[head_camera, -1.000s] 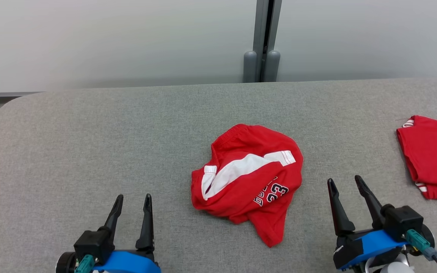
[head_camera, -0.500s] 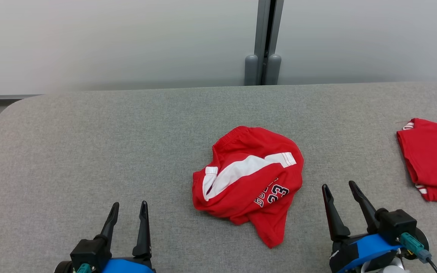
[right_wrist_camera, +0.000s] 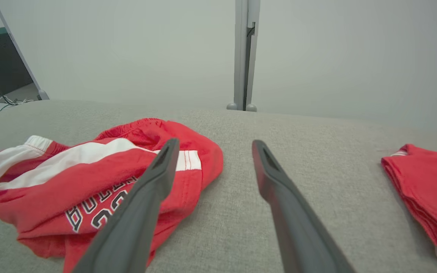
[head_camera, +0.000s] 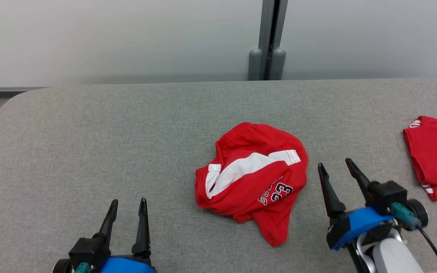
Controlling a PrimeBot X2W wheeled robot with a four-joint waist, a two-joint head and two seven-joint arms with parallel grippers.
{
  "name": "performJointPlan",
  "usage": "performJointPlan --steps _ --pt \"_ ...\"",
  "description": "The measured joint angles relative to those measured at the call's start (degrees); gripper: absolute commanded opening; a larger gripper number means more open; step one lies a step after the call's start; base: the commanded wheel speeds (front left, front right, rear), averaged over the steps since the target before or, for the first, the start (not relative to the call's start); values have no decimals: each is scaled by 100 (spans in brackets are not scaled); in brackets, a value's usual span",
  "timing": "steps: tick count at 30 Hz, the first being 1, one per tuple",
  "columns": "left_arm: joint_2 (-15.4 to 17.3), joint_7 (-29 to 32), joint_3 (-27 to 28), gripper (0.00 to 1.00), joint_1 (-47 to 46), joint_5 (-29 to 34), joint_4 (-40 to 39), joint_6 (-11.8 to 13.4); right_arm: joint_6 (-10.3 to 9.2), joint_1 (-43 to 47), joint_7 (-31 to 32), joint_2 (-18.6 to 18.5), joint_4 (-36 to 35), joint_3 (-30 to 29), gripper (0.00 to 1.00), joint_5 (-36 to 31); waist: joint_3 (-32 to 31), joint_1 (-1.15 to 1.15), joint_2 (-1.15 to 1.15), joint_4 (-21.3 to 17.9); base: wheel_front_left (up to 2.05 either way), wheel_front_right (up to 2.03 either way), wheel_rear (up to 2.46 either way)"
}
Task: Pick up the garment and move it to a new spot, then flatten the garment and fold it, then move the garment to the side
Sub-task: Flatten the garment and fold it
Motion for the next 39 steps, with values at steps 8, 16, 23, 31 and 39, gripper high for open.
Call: performJointPlan --steps 8,16,23,31,39 --pt "-70 0 29 100 -115 76 -56 -70 0 -1172 1285 -1 794 -7 100 -524 303 0 0 235 0 0 0" --pt "-163 0 49 100 -207 147 25 -142 0 -1842 1382 -14 1815 -105 100 -626 541 1 0 516 0 0 0" --pt "-209 0 120 100 -211 210 65 -194 0 -2031 1227 -5 2525 109 100 -447 564 0 0 606 0 0 0" --pt "-246 0 193 100 -238 277 82 -246 0 -2369 1068 -5 3127 109 22 -197 622 1 0 604 0 0 0" --pt "-281 0 254 100 -293 337 101 -292 0 -2554 385 -2 3383 -137 0 -283 645 1 0 573 0 0 0"
